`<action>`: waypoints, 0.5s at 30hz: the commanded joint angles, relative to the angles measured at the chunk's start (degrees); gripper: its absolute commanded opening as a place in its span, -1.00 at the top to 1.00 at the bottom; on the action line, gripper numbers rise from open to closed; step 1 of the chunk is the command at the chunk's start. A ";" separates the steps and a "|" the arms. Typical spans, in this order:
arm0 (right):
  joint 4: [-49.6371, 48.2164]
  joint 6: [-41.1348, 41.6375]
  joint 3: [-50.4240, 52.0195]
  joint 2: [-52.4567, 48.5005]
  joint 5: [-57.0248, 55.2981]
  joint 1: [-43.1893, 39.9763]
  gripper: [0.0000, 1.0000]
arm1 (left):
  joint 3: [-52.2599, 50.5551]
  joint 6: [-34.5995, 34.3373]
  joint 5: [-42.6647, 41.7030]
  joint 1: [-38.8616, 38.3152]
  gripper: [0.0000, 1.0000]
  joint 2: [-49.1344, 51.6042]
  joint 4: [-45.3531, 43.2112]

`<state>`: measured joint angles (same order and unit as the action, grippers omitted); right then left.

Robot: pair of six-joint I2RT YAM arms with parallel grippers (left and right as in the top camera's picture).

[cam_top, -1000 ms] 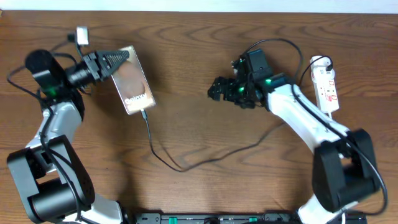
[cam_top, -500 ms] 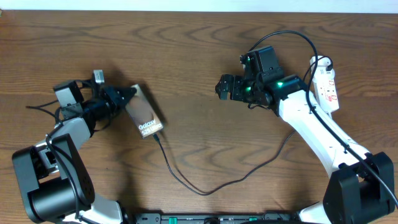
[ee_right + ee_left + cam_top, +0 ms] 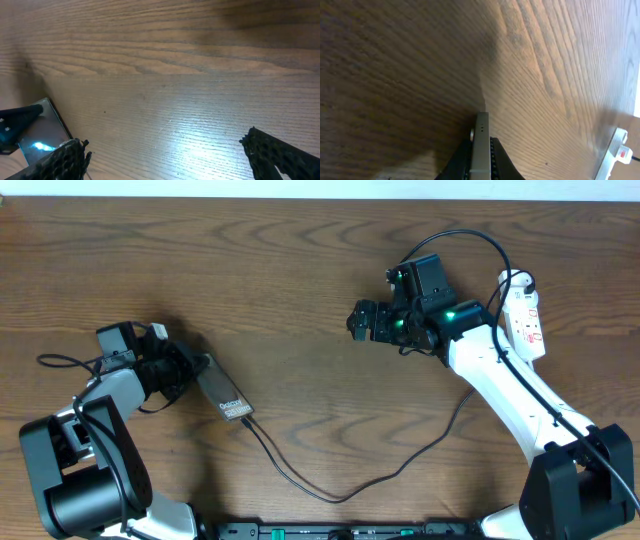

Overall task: Plug charger to phone and switch on socket
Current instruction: 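Lower the phone flat onto the table with the left gripper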

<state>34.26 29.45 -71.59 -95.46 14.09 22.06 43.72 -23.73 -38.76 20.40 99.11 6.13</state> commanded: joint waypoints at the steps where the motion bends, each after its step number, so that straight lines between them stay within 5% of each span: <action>1: 0.02 -0.87 -0.35 0.96 -0.44 -0.22 -0.99 | 0.57 1.44 3.48 -0.11 0.75 -0.26 1.40; 7: 0.02 -0.87 -0.35 0.96 -0.44 -0.22 -0.99 | 0.57 1.44 3.48 -0.11 0.01 -0.26 2.27; 11: 0.02 -0.87 -0.35 0.96 -0.44 -0.22 -0.98 | 0.57 1.46 3.50 -0.11 -0.04 -0.26 3.06; 15: 0.04 -0.87 -0.35 0.96 -0.44 -0.22 -0.99 | 0.57 1.46 4.83 -0.11 -0.31 -0.26 4.44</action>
<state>34.30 29.45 -71.59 -95.46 14.09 22.09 44.77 -22.76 -38.17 20.34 98.35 8.62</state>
